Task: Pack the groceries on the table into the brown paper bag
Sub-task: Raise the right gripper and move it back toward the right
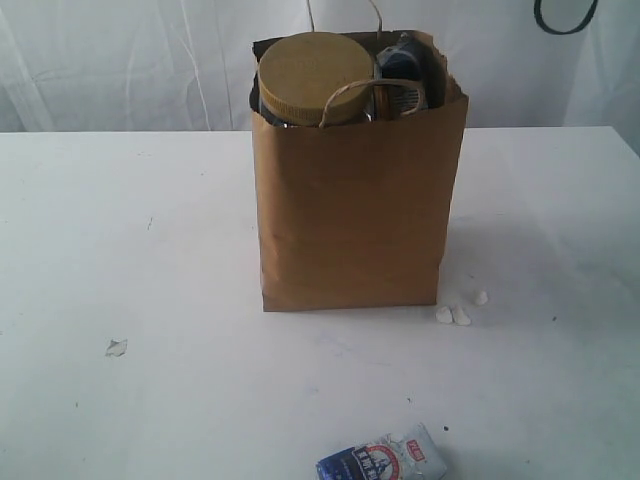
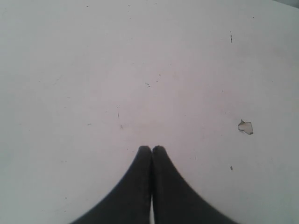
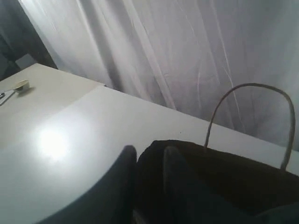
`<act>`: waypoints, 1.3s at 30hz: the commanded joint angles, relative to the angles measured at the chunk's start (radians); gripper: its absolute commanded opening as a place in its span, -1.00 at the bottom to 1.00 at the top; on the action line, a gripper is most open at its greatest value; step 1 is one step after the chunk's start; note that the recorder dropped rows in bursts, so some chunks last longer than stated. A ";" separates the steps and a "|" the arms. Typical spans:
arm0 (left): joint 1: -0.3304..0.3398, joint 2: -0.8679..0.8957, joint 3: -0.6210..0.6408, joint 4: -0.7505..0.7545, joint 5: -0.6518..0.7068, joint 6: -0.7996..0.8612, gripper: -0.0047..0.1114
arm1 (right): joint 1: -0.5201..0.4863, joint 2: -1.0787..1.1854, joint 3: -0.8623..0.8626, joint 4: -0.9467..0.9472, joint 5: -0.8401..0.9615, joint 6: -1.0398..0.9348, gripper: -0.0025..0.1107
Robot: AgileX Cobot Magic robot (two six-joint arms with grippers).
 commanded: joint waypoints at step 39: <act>-0.004 -0.004 0.003 -0.006 0.024 0.002 -0.92 | -0.163 0.183 0.082 -1.133 0.300 0.662 -0.93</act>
